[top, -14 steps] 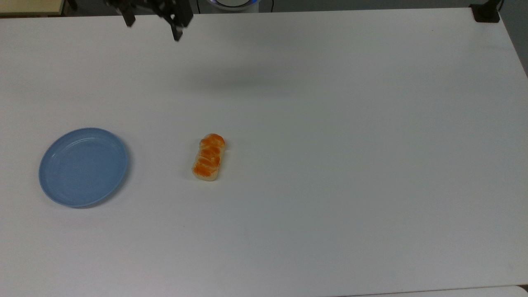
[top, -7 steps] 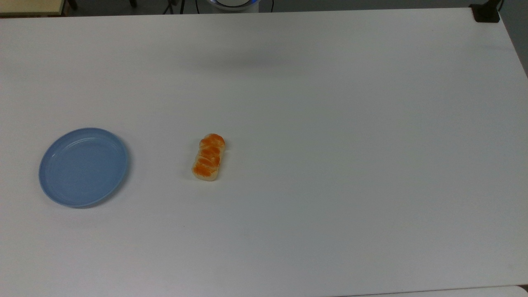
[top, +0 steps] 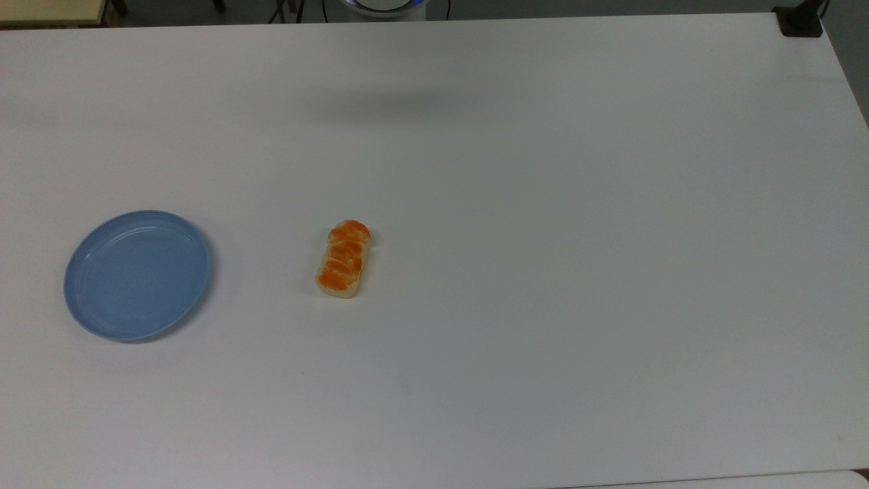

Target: Put the bread on the table

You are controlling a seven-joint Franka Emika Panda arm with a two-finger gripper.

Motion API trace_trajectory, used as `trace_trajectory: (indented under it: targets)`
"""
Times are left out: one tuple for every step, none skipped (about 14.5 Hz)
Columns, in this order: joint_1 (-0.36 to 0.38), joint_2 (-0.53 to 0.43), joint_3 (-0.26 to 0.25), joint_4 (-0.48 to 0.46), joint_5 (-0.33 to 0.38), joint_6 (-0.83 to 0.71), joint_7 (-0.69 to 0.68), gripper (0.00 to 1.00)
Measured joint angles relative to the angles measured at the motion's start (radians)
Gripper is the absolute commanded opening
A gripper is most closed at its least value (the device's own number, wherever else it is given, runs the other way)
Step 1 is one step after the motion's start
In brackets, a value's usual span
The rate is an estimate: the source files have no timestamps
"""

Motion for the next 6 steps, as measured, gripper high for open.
trace_trajectory:
  targets:
    - [0.0,0.003,0.0,-0.005,0.0,0.024,-0.013,1.0]
    - [0.0,0.006,-0.001,-0.008,0.0,0.04,-0.019,1.0]
    - [0.0,0.008,-0.001,-0.009,0.0,0.047,-0.019,1.0]
    - [0.0,0.009,-0.001,-0.009,0.0,0.048,-0.02,1.0]
    - [0.0,0.009,-0.001,-0.009,0.0,0.048,-0.021,1.0]
    - [0.0,0.009,-0.001,-0.009,0.0,0.048,-0.023,1.0]
